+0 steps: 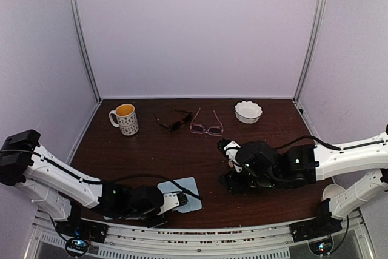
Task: Organize the sunglasses
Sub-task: Pick up the corner of the glasses cleaning cloth from the corner of the board.
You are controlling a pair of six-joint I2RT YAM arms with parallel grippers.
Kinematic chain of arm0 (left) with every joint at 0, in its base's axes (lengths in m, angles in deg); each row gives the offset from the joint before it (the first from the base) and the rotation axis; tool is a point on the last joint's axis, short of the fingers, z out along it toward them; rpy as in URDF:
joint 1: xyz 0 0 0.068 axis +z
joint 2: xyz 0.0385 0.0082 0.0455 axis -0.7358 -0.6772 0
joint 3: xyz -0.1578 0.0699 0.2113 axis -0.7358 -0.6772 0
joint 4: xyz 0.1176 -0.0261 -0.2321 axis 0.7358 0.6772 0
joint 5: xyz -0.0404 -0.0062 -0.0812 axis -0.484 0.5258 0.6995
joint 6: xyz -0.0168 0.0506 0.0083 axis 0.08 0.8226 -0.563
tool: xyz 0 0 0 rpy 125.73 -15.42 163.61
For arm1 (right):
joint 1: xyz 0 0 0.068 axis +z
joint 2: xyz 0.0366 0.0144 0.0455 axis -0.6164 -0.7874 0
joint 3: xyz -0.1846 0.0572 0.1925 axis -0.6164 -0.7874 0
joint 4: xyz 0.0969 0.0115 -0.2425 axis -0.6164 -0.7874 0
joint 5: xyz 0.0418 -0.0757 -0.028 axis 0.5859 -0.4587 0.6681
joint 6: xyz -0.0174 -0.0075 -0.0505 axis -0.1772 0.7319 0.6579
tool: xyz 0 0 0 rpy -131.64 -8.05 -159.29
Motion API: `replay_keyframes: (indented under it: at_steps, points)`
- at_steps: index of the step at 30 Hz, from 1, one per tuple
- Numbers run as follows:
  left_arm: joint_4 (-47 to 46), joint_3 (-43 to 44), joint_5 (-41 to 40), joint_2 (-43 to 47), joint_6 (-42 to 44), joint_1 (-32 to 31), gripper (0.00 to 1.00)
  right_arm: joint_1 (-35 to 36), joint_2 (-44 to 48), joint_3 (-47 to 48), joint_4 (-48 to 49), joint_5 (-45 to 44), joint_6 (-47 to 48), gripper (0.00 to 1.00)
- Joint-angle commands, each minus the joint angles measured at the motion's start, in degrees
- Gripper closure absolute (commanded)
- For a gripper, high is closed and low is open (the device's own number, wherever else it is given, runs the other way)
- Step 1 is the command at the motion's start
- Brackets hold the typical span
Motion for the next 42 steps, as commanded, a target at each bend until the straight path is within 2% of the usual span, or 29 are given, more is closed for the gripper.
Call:
replay_keyframes:
  at_steps: [1, 8, 12, 19, 25, 30, 42]
  points:
    - [-1.0, 0.1, 4.2, 0.3, -3.2, -0.2, 1.00, 0.0, 0.6, -0.9, -0.6, 5.2, 8.7, 0.28]
    - [-8.3, -5.6, 5.0, 4.7, -8.9, -0.3, 1.00, 0.4, 1.4, -6.7, 9.3, 12.7, 23.9, 0.28]
    - [-8.2, -6.8, 3.8, 5.8, -10.1, -0.3, 1.00, 0.4, 0.2, -8.2, 14.2, 17.3, 30.9, 0.28]
    - [-7.3, -7.2, 3.8, 6.9, -10.8, -0.3, 1.00, 0.5, -9.4, -6.4, 19.3, 24.8, 40.3, 0.33]
    - [-7.5, -7.7, 5.5, 8.8, -11.0, -0.3, 1.00, 0.5, -17.9, -1.7, 19.2, 24.1, 45.0, 0.39]
    - [-9.8, -9.1, 6.5, 9.5, -11.9, -0.3, 1.00, 0.5, -20.5, -1.5, 22.6, 24.6, 46.9, 0.46]
    - [-12.5, -8.9, 7.6, 6.0, -12.1, -0.3, 1.00, -0.2, -24.8, 0.2, 18.6, 27.7, 50.6, 0.59]
